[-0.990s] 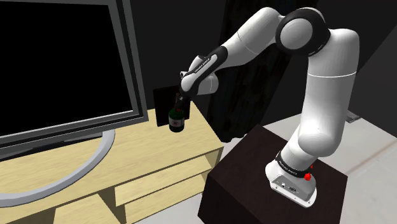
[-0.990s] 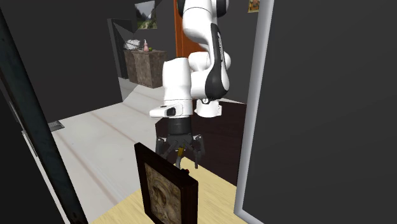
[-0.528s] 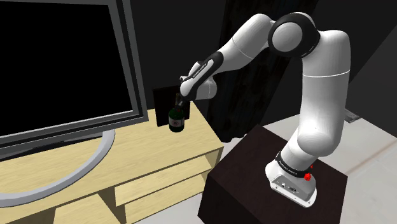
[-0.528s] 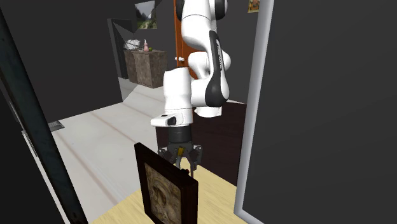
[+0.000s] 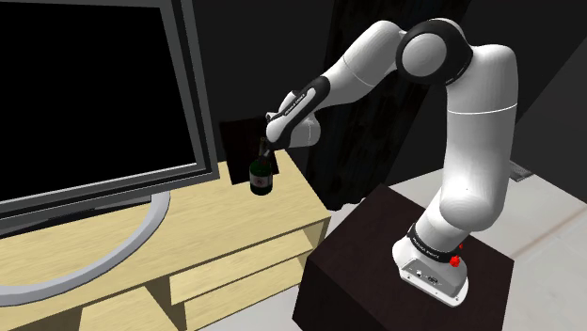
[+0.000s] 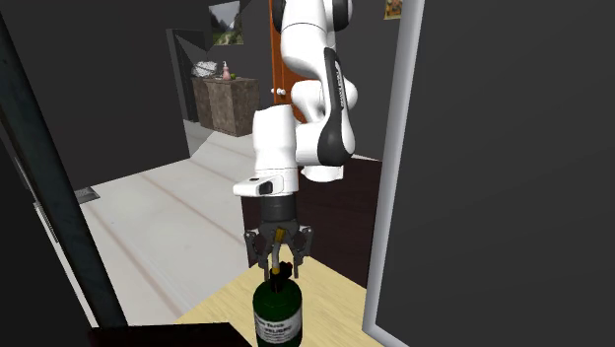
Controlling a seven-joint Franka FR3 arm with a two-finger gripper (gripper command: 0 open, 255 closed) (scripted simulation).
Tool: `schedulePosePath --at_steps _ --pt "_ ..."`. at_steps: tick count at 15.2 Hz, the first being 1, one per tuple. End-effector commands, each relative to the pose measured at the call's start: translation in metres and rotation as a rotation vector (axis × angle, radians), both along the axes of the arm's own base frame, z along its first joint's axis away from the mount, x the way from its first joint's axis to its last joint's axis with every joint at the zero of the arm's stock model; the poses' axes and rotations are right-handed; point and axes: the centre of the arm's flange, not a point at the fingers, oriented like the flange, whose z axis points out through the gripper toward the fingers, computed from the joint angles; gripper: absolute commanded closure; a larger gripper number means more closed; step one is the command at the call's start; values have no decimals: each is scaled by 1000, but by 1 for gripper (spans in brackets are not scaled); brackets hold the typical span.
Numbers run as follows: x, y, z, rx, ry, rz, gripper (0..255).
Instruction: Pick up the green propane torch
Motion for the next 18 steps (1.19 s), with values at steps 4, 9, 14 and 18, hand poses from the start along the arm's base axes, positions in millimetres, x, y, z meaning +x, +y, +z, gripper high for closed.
schedulePosePath --at_steps 4,9,14,18 --pt "-1 1 15 0 2 1 255" --pt "-1 1 42 0 2 1 255" --pt "-1 1 68 0 2 1 255" --pt "-1 1 79 0 2 1 255"
